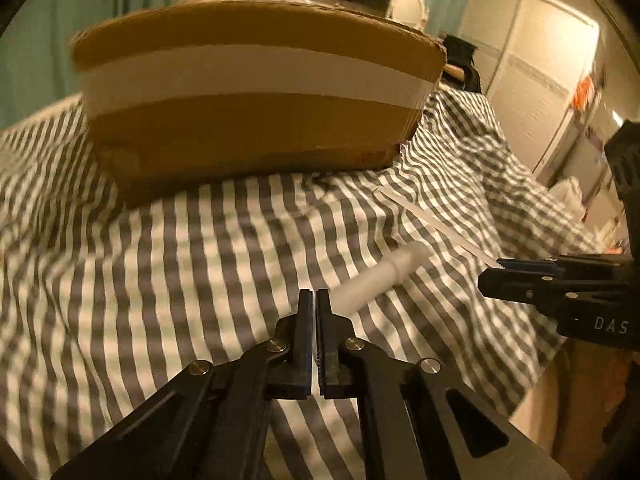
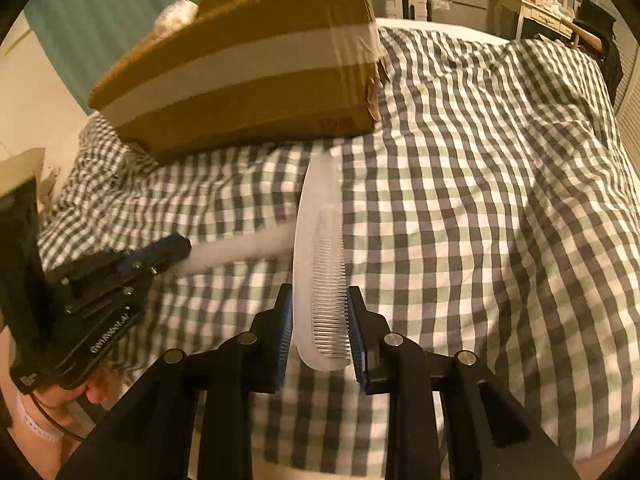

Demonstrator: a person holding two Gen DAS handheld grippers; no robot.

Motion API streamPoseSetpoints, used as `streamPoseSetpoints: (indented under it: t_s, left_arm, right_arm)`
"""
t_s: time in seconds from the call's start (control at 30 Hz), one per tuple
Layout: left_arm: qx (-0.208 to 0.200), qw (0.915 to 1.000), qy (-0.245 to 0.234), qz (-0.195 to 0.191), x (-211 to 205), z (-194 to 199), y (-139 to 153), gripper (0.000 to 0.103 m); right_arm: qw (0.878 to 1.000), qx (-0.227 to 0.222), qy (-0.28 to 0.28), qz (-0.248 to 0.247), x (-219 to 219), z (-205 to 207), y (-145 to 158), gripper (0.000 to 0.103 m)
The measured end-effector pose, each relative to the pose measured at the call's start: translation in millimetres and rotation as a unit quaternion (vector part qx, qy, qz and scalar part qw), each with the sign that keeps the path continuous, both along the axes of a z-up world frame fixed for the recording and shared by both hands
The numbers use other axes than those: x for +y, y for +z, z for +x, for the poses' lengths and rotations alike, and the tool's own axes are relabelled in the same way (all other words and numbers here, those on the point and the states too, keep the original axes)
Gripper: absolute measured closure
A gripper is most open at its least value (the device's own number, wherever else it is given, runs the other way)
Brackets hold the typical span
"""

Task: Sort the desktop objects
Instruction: 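Grasp the white foam tube with the left gripper while the right holds the comb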

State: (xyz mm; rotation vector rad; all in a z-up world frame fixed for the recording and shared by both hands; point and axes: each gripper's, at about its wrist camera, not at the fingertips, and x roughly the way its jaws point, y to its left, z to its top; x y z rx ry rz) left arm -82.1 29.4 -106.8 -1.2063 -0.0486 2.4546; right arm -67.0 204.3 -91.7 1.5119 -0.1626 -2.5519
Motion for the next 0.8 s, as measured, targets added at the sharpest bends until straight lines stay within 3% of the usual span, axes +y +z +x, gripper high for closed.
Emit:
streamPoseSetpoints:
  t_s: [0.07, 0.2, 0.23, 0.27, 0.3, 0.33, 0.37, 0.43, 0.53, 0.57, 0.6, 0.67, 0.8]
  left_arm:
    - [-0.006, 0.9999, 0.008, -0.012, -4.2, 8.0, -3.1, 0.101]
    - [0.009, 0.9985, -0.022, -0.049, 10.4, 12.4, -2.5, 0.097]
    - [0.012, 0.9979, -0.030, -0.056, 14.2, 12.7, -1.7, 0.088]
    - [0.017, 0.9970, -0.041, -0.064, 18.3, 12.0, -0.2, 0.070]
    - [0.022, 0.9958, -0.050, -0.074, 21.9, 11.0, 0.7, 0.058]
    - [0.029, 0.9947, -0.056, -0.081, 26.2, 9.7, 0.9, 0.036]
    - [0.042, 0.9931, -0.062, -0.090, 31.1, 9.1, 0.8, 0.033]
    - [0.056, 0.9899, -0.067, -0.111, 37.1, 4.1, -0.4, 0.033]
    - [0.037, 0.9893, -0.082, -0.115, 41.1, -10.4, -13.0, 0.036]
    - [0.017, 0.9887, -0.090, -0.119, 42.0, -16.3, -22.2, 0.054]
    - [0.015, 0.9888, -0.094, -0.115, 42.0, -16.9, -25.2, 0.055]
    - [0.023, 0.9901, -0.101, -0.095, 39.6, -12.8, -22.9, 0.073]
    - [0.011, 0.9936, -0.087, -0.071, 31.2, -5.9, -15.4, 0.075]
  right_arm:
    - [1.000, 0.004, 0.002, -0.002, -5.5, 5.6, 1.9, 0.078]
    - [1.000, 0.005, 0.006, -0.007, -10.0, 12.3, 3.6, 0.078]
    - [1.000, 0.005, 0.006, -0.009, -9.3, 13.1, 3.2, 0.078]
    - [1.000, 0.005, 0.003, -0.011, -7.1, 13.8, 2.7, 0.078]
    - [1.000, 0.004, 0.001, -0.012, -4.5, 14.5, 2.1, 0.078]
    - [1.000, 0.005, -0.003, -0.014, -1.8, 13.9, 0.8, 0.078]
    - [1.000, 0.005, -0.006, -0.015, -0.1, 14.0, 1.0, 0.078]
    - [1.000, 0.006, -0.008, -0.010, 1.0, 12.0, 0.6, 0.078]
    - [1.000, 0.006, -0.005, -0.001, -1.3, 6.8, -2.1, 0.078]
    - [1.000, 0.003, -0.006, -0.006, -1.0, 4.8, -4.0, 0.078]
    - [1.000, -0.001, -0.005, -0.011, -1.1, 2.7, -6.0, 0.078]
    - [1.000, -0.005, -0.004, -0.012, -1.5, -0.4, -8.1, 0.078]
    - [1.000, 0.001, -0.005, -0.024, -1.2, -0.5, 0.3, 0.078]
